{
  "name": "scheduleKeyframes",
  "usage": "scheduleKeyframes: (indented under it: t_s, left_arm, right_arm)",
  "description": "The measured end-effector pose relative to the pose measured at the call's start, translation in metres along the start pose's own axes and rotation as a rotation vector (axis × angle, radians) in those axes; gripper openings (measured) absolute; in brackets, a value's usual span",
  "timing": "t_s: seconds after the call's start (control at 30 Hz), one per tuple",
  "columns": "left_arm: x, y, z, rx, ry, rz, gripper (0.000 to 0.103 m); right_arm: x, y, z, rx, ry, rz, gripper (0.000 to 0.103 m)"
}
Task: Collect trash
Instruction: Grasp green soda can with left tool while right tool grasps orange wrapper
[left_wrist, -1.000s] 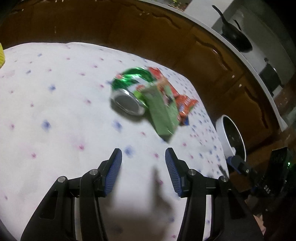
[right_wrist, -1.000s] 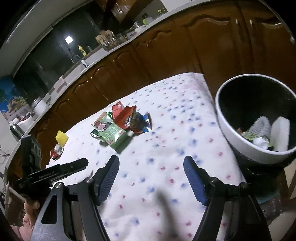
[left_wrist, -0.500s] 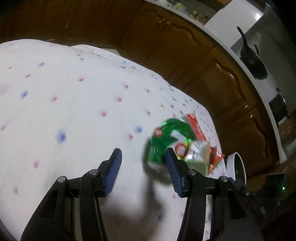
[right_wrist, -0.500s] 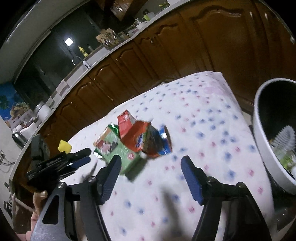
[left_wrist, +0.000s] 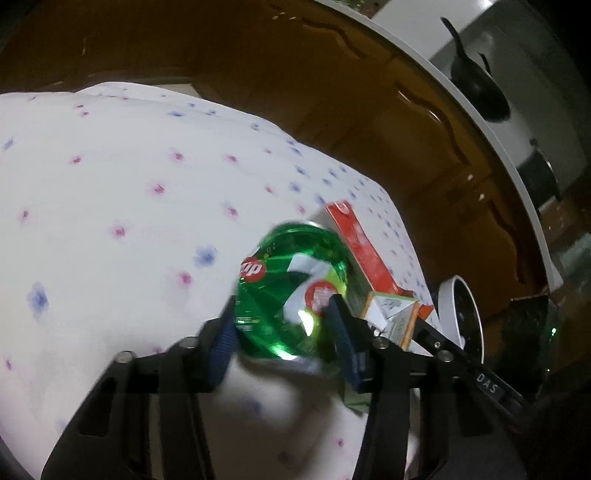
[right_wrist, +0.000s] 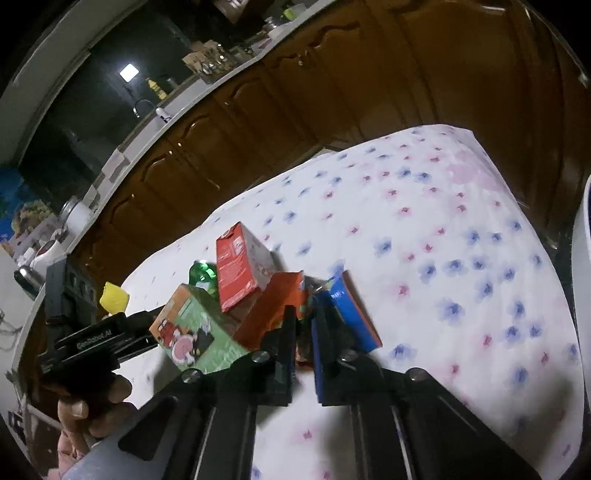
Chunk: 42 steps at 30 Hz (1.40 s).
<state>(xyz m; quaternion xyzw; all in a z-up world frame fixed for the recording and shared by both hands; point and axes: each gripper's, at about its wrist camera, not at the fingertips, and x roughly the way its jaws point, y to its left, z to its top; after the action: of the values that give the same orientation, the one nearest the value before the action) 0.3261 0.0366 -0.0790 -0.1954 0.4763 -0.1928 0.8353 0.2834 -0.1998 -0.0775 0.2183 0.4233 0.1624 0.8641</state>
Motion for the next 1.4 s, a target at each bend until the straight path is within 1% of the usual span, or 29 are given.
scheduleKeyframes:
  t_s: [0.07,0.13,0.3,0.43,0.5,0.57,0.63,0.67,0.73,0.8,0.83,0.87,0.9,0.93,0.97,1.0,1.07,1.13,1.17,1.2,1.27,1.3,1.37,1.4]
  left_arm:
    - [-0.008,-0.004,-0.009,0.008,0.0,-0.002,0.028]
    - [-0.017,-0.009,-0.019,0.02,-0.016,-0.003,0.028]
    - [-0.051,-0.018,-0.047,0.031,-0.063,0.006,0.021]
    - [-0.075,-0.025,-0.065,0.048,-0.11,0.029,0.018]
    - [-0.083,-0.03,-0.072,0.055,-0.12,0.035,0.0]
    - [-0.088,-0.035,-0.079,0.073,-0.127,0.038,0.0]
    - [-0.09,-0.041,-0.084,0.1,-0.133,0.062,0.0]
    - [-0.088,-0.045,-0.088,0.122,-0.127,0.073,0.0]
    - [-0.084,-0.049,-0.096,0.149,-0.1,0.072,0.0]
    - [-0.081,-0.052,-0.101,0.166,-0.085,0.097,0.001]
    - [-0.081,-0.053,-0.103,0.17,-0.086,0.102,0.003]
    - [-0.082,-0.052,-0.104,0.172,-0.088,0.109,0.007]
    - [-0.084,-0.051,-0.104,0.175,-0.095,0.119,0.017]
    - [-0.088,-0.049,-0.104,0.178,-0.104,0.126,0.024]
    - [-0.091,-0.047,-0.105,0.18,-0.107,0.129,0.04]
    - [-0.093,-0.045,-0.106,0.185,-0.108,0.136,0.051]
    - [-0.094,-0.043,-0.109,0.201,-0.099,0.142,0.052]
    - [-0.087,-0.042,-0.114,0.219,-0.065,0.142,0.065]
    - [-0.081,-0.042,-0.116,0.227,-0.052,0.17,0.072]
    - [-0.077,-0.041,-0.118,0.234,-0.052,0.196,0.072]
    - [-0.066,-0.037,-0.119,0.232,-0.026,0.216,0.075]
    - [-0.061,-0.034,-0.119,0.221,-0.014,0.212,0.075]
    - [-0.056,-0.031,-0.119,0.202,-0.009,0.168,0.075]
    - [-0.054,-0.031,-0.119,0.199,-0.008,0.152,0.073]
  right_arm:
    - [-0.007,-0.001,-0.007,-0.004,0.0,0.002,0.005]
    - [-0.015,-0.003,-0.014,-0.001,-0.003,0.003,0.005]
    - [-0.041,-0.009,-0.027,-0.003,-0.026,-0.013,0.005]
    - [-0.071,-0.014,-0.039,-0.018,-0.071,-0.041,0.005]
    - [-0.084,-0.015,-0.044,-0.03,-0.099,-0.063,0.005]
    - [-0.095,-0.018,-0.046,-0.027,-0.123,-0.066,0.005]
    - [-0.108,-0.022,-0.05,-0.019,-0.146,-0.068,0.005]
    - [-0.112,-0.024,-0.051,-0.015,-0.152,-0.068,0.005]
    - [-0.12,-0.027,-0.054,-0.015,-0.164,-0.077,0.005]
    - [-0.126,-0.03,-0.057,-0.014,-0.164,-0.077,0.005]
    - [-0.129,-0.031,-0.059,-0.013,-0.163,-0.078,0.005]
    - [-0.13,-0.031,-0.061,-0.014,-0.161,-0.079,0.005]
    - [-0.132,-0.032,-0.063,-0.014,-0.159,-0.08,0.005]
    - [-0.134,-0.034,-0.065,-0.013,-0.157,-0.081,0.005]
    - [-0.136,-0.034,-0.067,-0.012,-0.156,-0.081,0.005]
    - [-0.137,-0.034,-0.069,-0.01,-0.154,-0.08,0.005]
    - [-0.139,-0.034,-0.072,-0.008,-0.151,-0.076,0.005]
    - [-0.141,-0.033,-0.074,-0.007,-0.149,-0.071,0.005]
    - [-0.142,-0.031,-0.075,-0.008,-0.151,-0.07,0.005]
    - [-0.142,-0.03,-0.076,-0.008,-0.153,-0.068,0.005]
    - [-0.143,-0.026,-0.078,-0.009,-0.153,-0.061,0.005]
    - [-0.144,-0.025,-0.079,-0.011,-0.155,-0.059,0.005]
    - [-0.144,-0.022,-0.08,-0.014,-0.155,-0.055,0.005]
    - [-0.144,-0.02,-0.08,-0.016,-0.156,-0.056,0.005]
